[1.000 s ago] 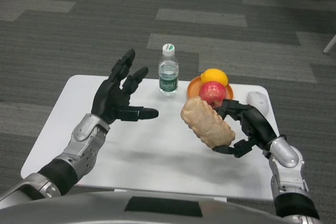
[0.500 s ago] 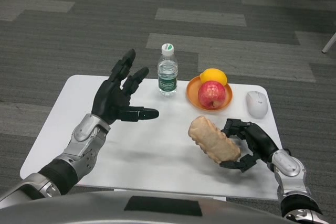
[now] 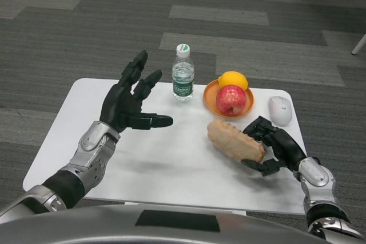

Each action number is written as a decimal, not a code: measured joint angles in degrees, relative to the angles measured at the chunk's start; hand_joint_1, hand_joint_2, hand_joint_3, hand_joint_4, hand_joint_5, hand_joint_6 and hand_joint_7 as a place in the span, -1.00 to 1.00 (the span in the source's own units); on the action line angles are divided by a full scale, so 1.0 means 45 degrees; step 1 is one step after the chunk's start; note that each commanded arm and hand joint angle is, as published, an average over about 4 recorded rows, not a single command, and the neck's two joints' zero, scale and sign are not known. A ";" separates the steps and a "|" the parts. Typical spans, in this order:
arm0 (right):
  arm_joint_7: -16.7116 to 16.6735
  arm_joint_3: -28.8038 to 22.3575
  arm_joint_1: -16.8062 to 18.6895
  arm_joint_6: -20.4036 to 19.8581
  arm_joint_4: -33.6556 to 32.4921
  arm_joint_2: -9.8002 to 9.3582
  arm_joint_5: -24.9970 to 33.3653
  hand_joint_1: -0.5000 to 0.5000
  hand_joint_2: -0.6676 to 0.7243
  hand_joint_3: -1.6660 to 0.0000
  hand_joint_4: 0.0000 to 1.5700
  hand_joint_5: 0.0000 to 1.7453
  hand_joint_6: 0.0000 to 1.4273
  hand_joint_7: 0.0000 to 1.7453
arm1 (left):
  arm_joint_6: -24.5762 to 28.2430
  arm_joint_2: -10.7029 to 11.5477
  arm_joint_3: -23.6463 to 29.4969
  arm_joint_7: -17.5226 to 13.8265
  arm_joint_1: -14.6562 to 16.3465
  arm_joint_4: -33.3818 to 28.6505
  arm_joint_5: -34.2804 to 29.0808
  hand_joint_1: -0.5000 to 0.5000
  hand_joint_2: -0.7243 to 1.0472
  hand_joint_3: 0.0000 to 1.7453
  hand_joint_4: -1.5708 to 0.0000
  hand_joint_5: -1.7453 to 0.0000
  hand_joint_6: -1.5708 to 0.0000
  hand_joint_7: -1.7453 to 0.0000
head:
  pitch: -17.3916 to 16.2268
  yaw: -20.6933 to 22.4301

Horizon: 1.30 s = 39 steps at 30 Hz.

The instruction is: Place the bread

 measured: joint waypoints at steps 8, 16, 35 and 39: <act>0.0082 -0.0544 0.0182 -0.0699 -0.0054 -0.0084 0.0110 -0.92 -0.73 -0.24 -1.00 -0.78 -1.00 -0.46 | 0.0005 0.0000 0.0001 0.0000 0.0000 0.0006 -0.0003 1.00 0.35 -1.00 1.00 0.53 1.00 1.00 | -0.0097 -0.0003; 0.1161 -0.0854 0.0690 -0.0953 -0.1521 -0.0096 0.0682 -0.92 -0.82 -0.19 -1.00 -0.61 -1.00 -0.72 | 0.0014 -0.0001 0.0000 0.0001 -0.0007 0.0209 -0.0014 1.00 0.33 -0.98 1.00 0.53 1.00 1.00 | -0.0179 -0.0094; 0.1724 -0.0473 0.1504 -0.0949 -0.4506 -0.0146 0.2363 -0.96 0.23 0.95 -1.00 -0.64 -1.00 -0.92 | 0.0030 0.0000 -0.0037 0.0002 -0.0227 0.0447 -0.0041 1.00 0.38 -0.93 1.00 0.53 1.00 1.00 | -0.0254 -0.0193; 0.1539 -0.0467 0.1570 -0.0612 -0.5433 0.0015 0.2976 -1.00 0.45 1.00 -1.00 -0.67 -1.00 -0.92 | 0.0036 0.0003 -0.0067 0.0002 -0.0264 0.0515 -0.0041 1.00 0.40 -0.98 1.00 0.53 1.00 1.00 | -0.0241 -0.0197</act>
